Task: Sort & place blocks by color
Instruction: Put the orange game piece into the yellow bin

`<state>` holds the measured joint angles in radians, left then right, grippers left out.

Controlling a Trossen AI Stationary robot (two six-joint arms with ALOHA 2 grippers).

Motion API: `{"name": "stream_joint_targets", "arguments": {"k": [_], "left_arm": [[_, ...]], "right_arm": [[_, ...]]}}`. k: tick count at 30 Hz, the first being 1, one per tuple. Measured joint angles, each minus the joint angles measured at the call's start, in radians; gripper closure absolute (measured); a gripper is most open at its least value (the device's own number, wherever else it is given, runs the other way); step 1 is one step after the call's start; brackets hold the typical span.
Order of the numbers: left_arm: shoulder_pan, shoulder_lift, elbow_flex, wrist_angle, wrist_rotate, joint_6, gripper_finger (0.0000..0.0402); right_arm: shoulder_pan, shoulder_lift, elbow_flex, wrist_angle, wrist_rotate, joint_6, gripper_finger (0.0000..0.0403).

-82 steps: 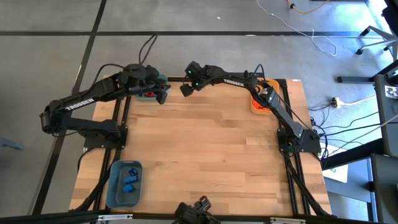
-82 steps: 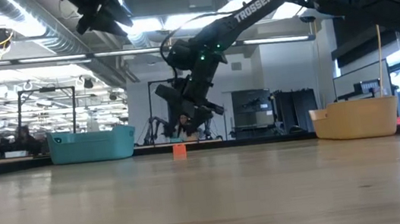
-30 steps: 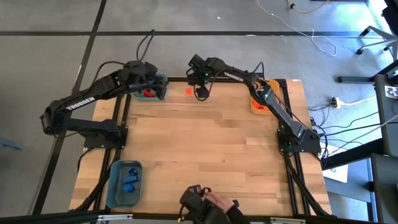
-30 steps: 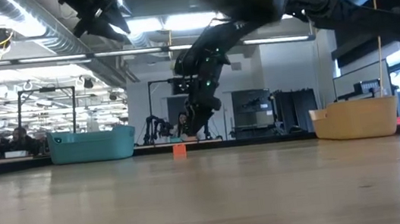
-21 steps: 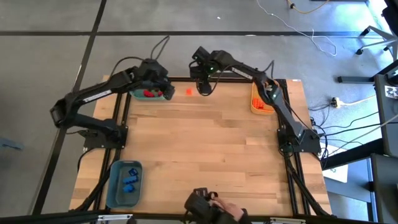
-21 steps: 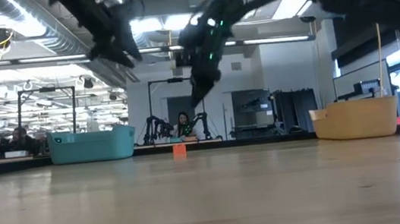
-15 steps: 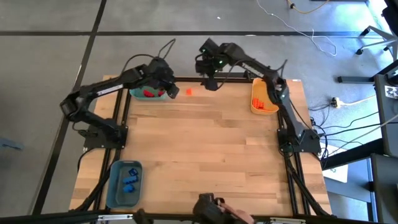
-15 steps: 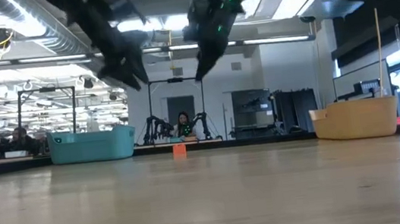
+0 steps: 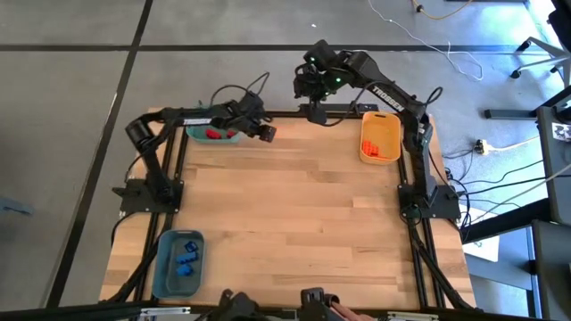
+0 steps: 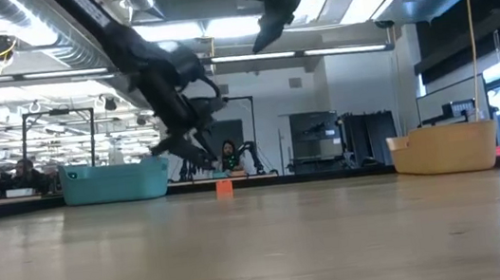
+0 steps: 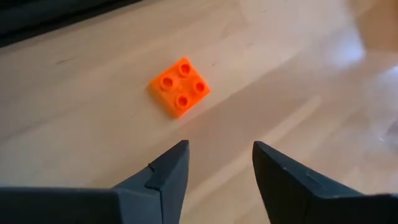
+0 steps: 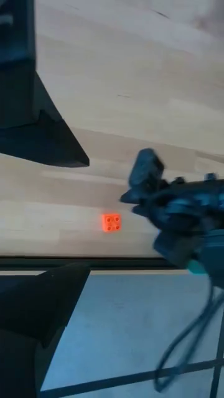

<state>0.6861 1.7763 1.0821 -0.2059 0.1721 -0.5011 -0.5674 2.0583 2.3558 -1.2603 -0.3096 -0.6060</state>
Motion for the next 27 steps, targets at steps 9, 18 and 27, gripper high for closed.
{"name": "stream_joint_targets", "arguments": {"k": [9, 18, 27], "left_arm": [[0.03, 0.084, 0.001, 0.088, -0.002, -0.027, 0.0233], [0.036, 0.064, 0.0, 0.083, 0.019, -0.071, 0.0233], [0.023, -0.043, 0.0, 0.086, -0.057, -0.05, 0.0233]], "right_arm": [[0.0, 0.0, 0.0, -0.008, 0.001, 0.003, 0.0135], [0.0, 0.0, 0.0, -0.009, 0.001, 0.001, 0.0135], [0.0, 0.0, 0.0, -0.009, 0.001, -0.001, 0.0135]]}}
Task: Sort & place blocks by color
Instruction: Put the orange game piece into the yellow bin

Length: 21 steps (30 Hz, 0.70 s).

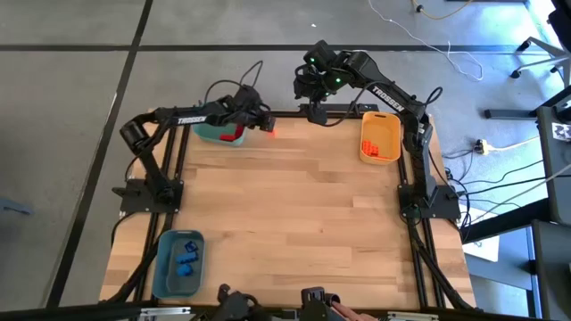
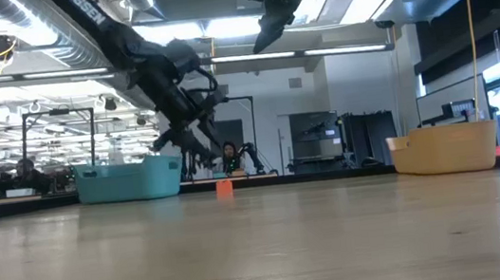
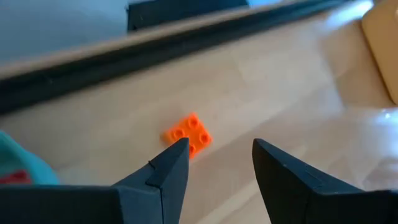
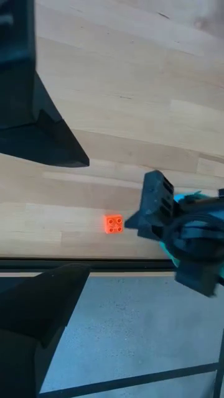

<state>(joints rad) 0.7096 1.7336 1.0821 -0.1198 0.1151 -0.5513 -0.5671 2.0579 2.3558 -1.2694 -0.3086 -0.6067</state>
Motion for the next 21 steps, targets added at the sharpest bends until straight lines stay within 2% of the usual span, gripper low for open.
{"name": "stream_joint_targets", "arguments": {"k": [5, 9, 14, 21], "left_arm": [[-0.019, -0.055, 0.001, 0.006, -0.024, 0.066, 0.0233], [-0.04, -0.045, 0.001, 0.009, -0.025, 0.107, 0.0233], [-0.05, -0.006, 0.063, -0.036, -0.016, 0.238, 0.0233], [-0.049, 0.118, 0.283, -0.326, -0.026, 0.401, 0.0233]], "right_arm": [[0.0, 0.0, 0.0, 0.0, 0.0, -0.003, 0.0135], [0.0, 0.0, 0.0, 0.0, 0.001, -0.003, 0.0135], [0.0, 0.0, 0.0, 0.0, 0.001, -0.003, 0.0135], [0.0, 0.0, 0.0, 0.0, 0.001, -0.004, 0.0135]]}}
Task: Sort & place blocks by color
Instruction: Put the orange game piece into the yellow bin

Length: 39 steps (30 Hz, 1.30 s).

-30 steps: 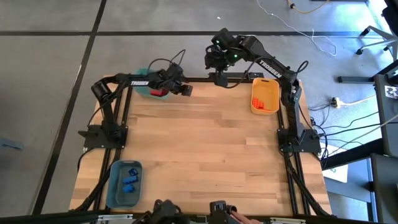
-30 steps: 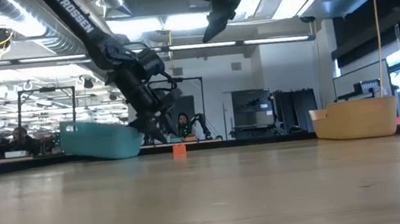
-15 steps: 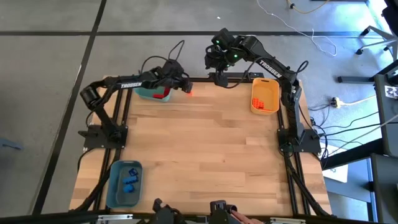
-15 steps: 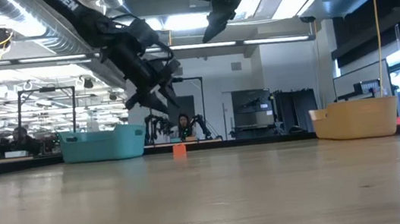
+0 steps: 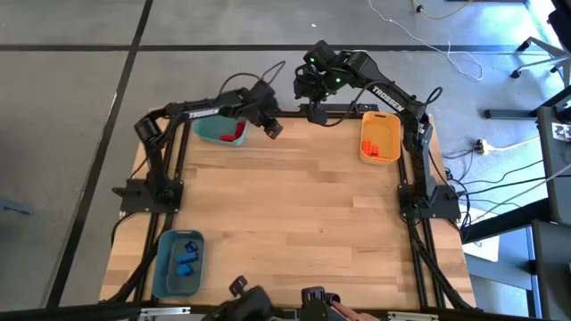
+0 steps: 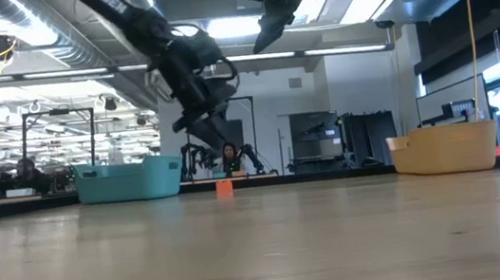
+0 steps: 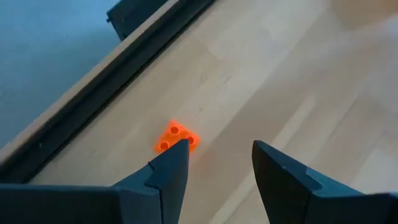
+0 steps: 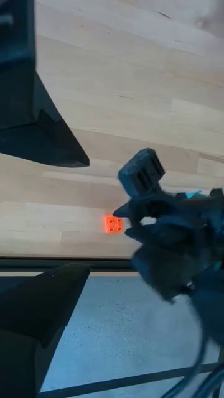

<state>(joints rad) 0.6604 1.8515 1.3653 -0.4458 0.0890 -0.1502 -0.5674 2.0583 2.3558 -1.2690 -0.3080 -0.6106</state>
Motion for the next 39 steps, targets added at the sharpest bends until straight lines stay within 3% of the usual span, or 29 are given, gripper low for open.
{"name": "stream_joint_targets", "arguments": {"k": [8, 13, 20, 25, 39], "left_arm": [[0.002, 0.19, 0.302, -0.353, -0.021, 0.083, 0.0233], [0.002, 0.264, 0.385, -0.507, -0.019, 0.083, 0.0233], [0.019, 0.27, 0.392, -0.48, -0.019, 0.083, 0.0233], [0.046, 0.276, 0.392, -0.45, 0.063, 0.083, 0.0233], [0.046, 0.341, 0.392, -0.452, 0.063, 0.106, 0.0233]], "right_arm": [[0.0, 0.0, 0.0, 0.0, 0.0, 0.0, 0.0135], [0.0, 0.0, 0.0, 0.0, 0.0, -0.003, 0.0135], [0.0, 0.0, 0.0, 0.0, 0.0, -0.019, 0.0135], [0.0, 0.0, 0.0, 0.0, 0.0, -0.019, 0.0135], [0.0, 0.0, 0.0, 0.001, 0.0, -0.022, 0.0135]]}}
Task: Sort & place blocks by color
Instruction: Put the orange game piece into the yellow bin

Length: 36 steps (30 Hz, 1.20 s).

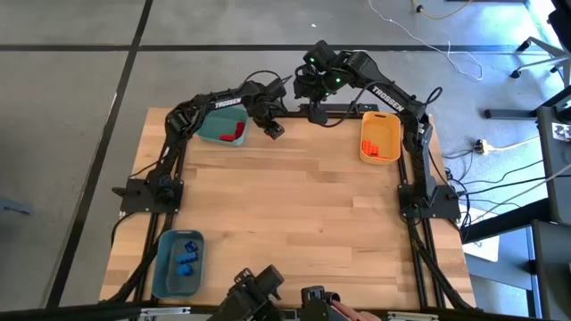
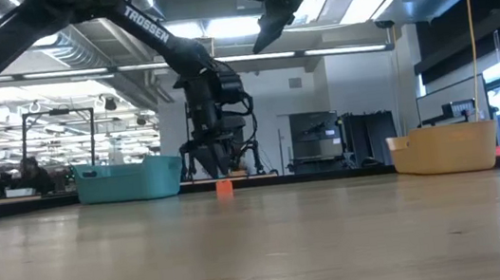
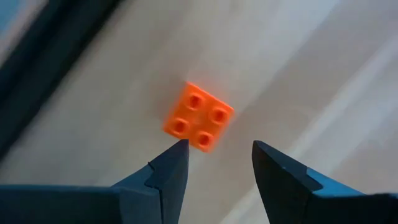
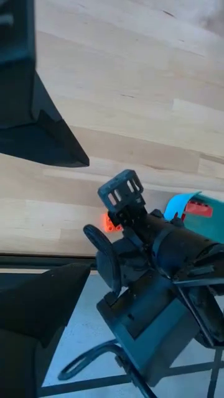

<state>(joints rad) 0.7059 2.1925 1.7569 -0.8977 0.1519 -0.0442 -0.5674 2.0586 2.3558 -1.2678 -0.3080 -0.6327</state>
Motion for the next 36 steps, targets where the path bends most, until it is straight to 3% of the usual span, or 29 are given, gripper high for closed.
{"name": "stream_joint_targets", "arguments": {"k": [5, 21, 36], "left_arm": [[0.01, 0.015, 0.0, 0.004, -0.015, 0.004, 0.0233], [0.006, 0.036, 0.0, 0.104, 0.1, 0.046, 0.0233], [-0.045, 0.036, 0.009, 0.127, 0.094, 0.084, 0.0233]], "right_arm": [[0.0, 0.0, 0.0, 0.0, 0.0, 0.0, 0.0135], [0.0, 0.0, 0.0, 0.006, 0.0, 0.0, 0.0135], [0.0, 0.0, 0.0, 0.006, 0.0, 0.0, 0.0135]]}}
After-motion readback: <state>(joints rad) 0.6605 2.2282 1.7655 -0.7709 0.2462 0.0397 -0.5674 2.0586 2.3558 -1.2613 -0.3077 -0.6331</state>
